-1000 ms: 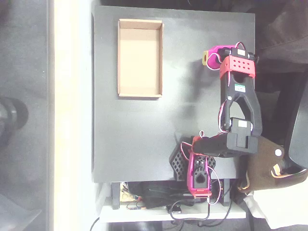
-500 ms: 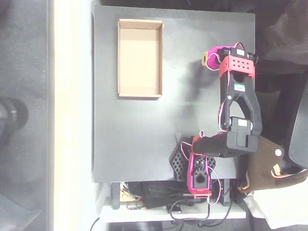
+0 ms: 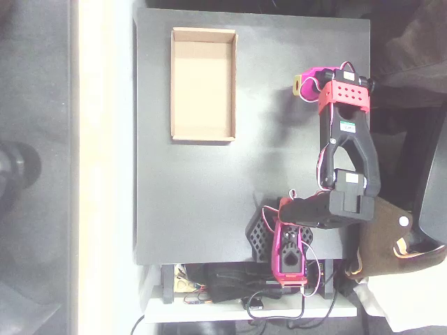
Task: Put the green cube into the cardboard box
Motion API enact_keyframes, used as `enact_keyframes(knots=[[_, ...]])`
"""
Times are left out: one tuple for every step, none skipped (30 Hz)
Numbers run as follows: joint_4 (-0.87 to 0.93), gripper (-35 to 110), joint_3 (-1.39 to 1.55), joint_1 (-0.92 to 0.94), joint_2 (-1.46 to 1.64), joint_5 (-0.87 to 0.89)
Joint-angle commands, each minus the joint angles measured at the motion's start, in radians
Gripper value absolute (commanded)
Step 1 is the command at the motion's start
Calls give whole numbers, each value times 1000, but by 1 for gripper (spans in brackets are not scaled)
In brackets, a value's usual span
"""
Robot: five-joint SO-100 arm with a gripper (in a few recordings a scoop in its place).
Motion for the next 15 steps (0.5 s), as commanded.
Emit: enact_keyframes(knots=[[5,37,8,6,18,8],[5,37,8,6,17,9],[5,37,8,6,17,9],[5,36,8,6,17,9],[5,35,8,6,14,9],[5,33,8,6,9,9],[5,31,8,8,6,9],[5,29,8,9,6,9],[5,27,8,9,6,9],[5,25,8,11,6,9],[5,23,8,12,6,9],[5,22,8,12,6,9],[5,20,8,14,5,9],[5,18,8,15,5,9],[5,17,8,15,5,9]])
